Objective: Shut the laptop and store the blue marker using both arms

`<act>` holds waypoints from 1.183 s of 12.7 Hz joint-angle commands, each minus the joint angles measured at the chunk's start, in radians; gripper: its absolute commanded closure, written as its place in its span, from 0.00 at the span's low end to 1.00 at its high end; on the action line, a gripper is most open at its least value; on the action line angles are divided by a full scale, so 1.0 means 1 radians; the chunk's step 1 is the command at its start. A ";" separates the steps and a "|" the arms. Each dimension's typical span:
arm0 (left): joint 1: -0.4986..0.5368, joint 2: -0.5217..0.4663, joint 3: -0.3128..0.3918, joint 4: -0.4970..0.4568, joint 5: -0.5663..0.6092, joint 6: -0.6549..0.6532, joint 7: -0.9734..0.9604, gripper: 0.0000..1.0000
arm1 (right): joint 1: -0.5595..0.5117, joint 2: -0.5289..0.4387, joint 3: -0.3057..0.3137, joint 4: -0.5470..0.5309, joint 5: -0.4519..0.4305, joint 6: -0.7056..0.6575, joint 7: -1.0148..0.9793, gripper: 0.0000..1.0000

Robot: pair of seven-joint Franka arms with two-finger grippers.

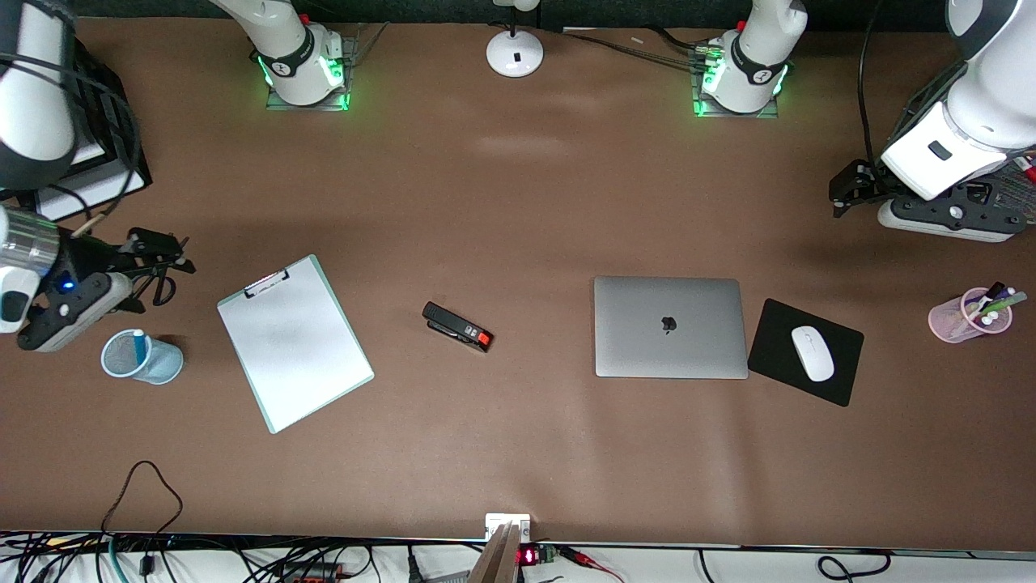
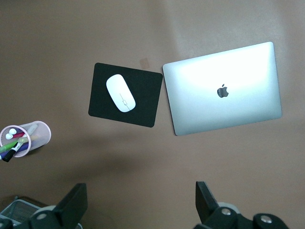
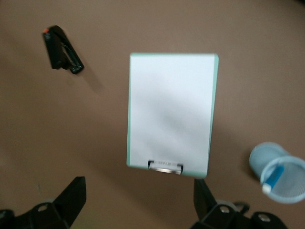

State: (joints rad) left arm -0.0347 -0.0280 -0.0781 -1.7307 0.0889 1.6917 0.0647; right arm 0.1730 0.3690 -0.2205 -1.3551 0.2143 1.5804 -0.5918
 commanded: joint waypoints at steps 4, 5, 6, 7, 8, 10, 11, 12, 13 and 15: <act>-0.001 0.006 0.000 0.019 -0.020 -0.009 0.001 0.00 | 0.026 -0.048 0.000 -0.039 -0.107 -0.128 0.349 0.00; -0.001 0.006 0.000 0.019 -0.020 -0.009 0.001 0.00 | 0.034 -0.053 0.001 -0.035 -0.177 -0.144 0.365 0.00; -0.001 0.008 0.000 0.019 -0.020 -0.009 0.001 0.00 | 0.054 -0.073 0.001 -0.035 -0.231 -0.145 0.368 0.00; -0.001 0.008 0.000 0.019 -0.020 -0.009 0.001 0.00 | 0.056 -0.091 0.000 -0.035 -0.254 -0.135 0.369 0.00; -0.001 0.010 0.001 0.020 -0.018 -0.007 0.004 0.00 | 0.045 -0.110 -0.007 -0.035 -0.256 -0.120 0.372 0.00; 0.009 0.010 0.003 0.020 -0.020 -0.007 0.009 0.00 | 0.025 -0.113 -0.017 -0.035 -0.256 -0.071 0.397 0.00; 0.012 0.010 0.003 0.020 -0.020 -0.007 0.009 0.00 | 0.025 -0.120 -0.020 -0.033 -0.254 -0.072 0.484 0.00; 0.012 0.010 0.003 0.022 -0.020 -0.007 0.007 0.00 | 0.025 -0.136 -0.022 -0.033 -0.254 -0.082 0.574 0.00; 0.010 0.010 0.003 0.022 -0.020 -0.007 0.007 0.00 | 0.023 -0.152 -0.022 -0.033 -0.253 -0.083 0.611 0.00; 0.010 0.011 0.003 0.022 -0.020 -0.007 0.010 0.00 | -0.054 -0.174 0.002 -0.036 -0.234 -0.076 0.612 0.00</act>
State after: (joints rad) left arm -0.0278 -0.0279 -0.0761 -1.7306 0.0889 1.6917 0.0647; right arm 0.1871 0.2428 -0.2481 -1.3580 -0.0242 1.4893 -0.0099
